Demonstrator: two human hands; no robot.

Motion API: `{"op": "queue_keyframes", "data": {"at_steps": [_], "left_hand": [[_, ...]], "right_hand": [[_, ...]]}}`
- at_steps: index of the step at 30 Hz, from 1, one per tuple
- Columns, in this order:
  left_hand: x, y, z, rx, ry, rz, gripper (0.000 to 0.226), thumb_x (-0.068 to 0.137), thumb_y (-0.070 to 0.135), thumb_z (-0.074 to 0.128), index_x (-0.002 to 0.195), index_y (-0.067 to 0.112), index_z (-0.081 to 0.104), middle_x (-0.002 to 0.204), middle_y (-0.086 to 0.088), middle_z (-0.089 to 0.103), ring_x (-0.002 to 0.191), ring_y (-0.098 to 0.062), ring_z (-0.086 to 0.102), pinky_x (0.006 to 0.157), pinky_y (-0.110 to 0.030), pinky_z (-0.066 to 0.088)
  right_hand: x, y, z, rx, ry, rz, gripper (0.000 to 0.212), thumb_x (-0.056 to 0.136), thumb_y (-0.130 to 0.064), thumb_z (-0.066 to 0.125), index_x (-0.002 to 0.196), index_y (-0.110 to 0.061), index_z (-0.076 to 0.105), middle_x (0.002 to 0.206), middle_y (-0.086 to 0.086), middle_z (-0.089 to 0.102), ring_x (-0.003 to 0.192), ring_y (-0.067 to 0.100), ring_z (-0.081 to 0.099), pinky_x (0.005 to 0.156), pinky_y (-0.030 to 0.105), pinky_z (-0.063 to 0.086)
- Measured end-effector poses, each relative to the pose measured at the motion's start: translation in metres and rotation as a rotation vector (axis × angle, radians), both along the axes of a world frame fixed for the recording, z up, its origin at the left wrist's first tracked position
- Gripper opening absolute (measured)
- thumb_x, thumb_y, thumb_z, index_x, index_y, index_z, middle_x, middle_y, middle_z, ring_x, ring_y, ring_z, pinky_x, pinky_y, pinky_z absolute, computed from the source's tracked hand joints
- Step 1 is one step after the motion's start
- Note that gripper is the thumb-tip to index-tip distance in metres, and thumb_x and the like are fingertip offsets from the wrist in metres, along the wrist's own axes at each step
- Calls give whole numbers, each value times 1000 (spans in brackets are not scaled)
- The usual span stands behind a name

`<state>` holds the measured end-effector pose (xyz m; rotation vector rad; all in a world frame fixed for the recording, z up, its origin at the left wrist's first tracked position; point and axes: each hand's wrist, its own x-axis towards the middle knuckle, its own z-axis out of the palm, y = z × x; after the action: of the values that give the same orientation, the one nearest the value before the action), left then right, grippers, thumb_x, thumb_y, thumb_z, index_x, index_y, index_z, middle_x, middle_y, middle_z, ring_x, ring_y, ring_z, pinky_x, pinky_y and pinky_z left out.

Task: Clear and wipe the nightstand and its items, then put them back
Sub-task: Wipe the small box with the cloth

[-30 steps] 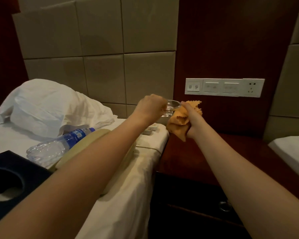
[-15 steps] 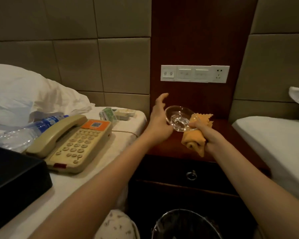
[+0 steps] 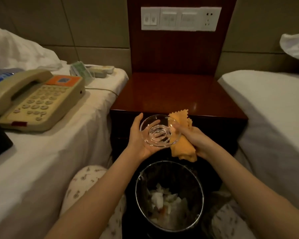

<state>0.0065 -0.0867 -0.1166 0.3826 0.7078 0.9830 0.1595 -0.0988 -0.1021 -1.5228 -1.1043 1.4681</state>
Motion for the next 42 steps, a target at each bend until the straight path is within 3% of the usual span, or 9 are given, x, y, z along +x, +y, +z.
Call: {"op": "queue_keyframes", "data": {"at_steps": [3, 9, 13, 16, 25, 29, 34, 37, 42], "left_hand": [[5, -4, -7, -48, 19, -5, 63, 86, 61, 39, 113, 7, 59, 115, -23, 59, 106, -38, 57, 82, -54, 47], [12, -14, -15, -194, 154, 2, 67, 90, 63, 30, 110, 5, 58, 106, -24, 59, 90, -38, 59, 64, -51, 51], [20, -21, -27, -197, 257, -6, 66, 92, 63, 23, 92, 10, 61, 91, -17, 63, 83, -32, 60, 67, -45, 50], [23, -24, -33, -173, 336, 11, 61, 93, 58, 22, 78, 15, 63, 79, -10, 63, 76, -25, 60, 63, -33, 48], [31, -32, -41, -177, 354, -157, 52, 97, 46, 22, 91, 9, 58, 90, -18, 59, 82, -32, 57, 65, -48, 47], [34, -30, -48, -180, 383, -126, 49, 98, 46, 22, 93, 9, 55, 91, -17, 58, 81, -31, 56, 66, -47, 47], [34, -25, -61, -209, 430, -70, 53, 95, 51, 28, 108, 13, 63, 97, -14, 64, 92, -29, 61, 72, -40, 50], [30, -22, -60, -233, 432, 2, 50, 94, 52, 31, 86, 13, 63, 81, -11, 63, 77, -26, 61, 62, -35, 49], [24, -22, -51, -177, 450, -33, 49, 95, 48, 30, 75, 13, 58, 71, -9, 60, 68, -23, 56, 57, -29, 45]], "right_hand": [[3, -1, -11, 122, -153, -77, 28, 92, -47, 48, 88, -20, 57, 86, 2, 64, 82, 19, 62, 76, 34, 50], [3, 0, -23, 610, -710, -145, 18, 95, -30, 49, 94, -15, 59, 90, 1, 59, 81, 16, 58, 59, 19, 38], [-20, -12, -30, 521, -581, 134, 26, 93, -25, 54, 118, -16, 56, 93, -7, 58, 87, 10, 55, 66, 13, 42], [-37, -21, -47, 510, -742, 308, 45, 91, -18, 54, 134, -19, 40, 109, 5, 63, 99, 25, 61, 83, 41, 51], [-20, -15, -59, 317, -1307, 135, 35, 91, -19, 50, 123, -9, 41, 112, 12, 60, 100, 32, 60, 69, 35, 38], [-17, -14, -64, 202, -1223, 95, 41, 93, -26, 50, 128, -9, 39, 117, 13, 58, 105, 32, 58, 72, 36, 40], [-33, -15, -75, 318, -515, 72, 36, 93, -23, 53, 128, -13, 49, 116, 6, 60, 108, 23, 57, 77, 27, 40], [-34, -18, -68, 294, -304, 221, 30, 91, -11, 55, 120, -15, 56, 112, 3, 61, 105, 17, 57, 84, 27, 41], [-7, -16, -41, 147, -538, 669, 24, 85, -12, 65, 106, -22, 59, 99, -5, 61, 93, 10, 57, 80, 21, 43]]}}
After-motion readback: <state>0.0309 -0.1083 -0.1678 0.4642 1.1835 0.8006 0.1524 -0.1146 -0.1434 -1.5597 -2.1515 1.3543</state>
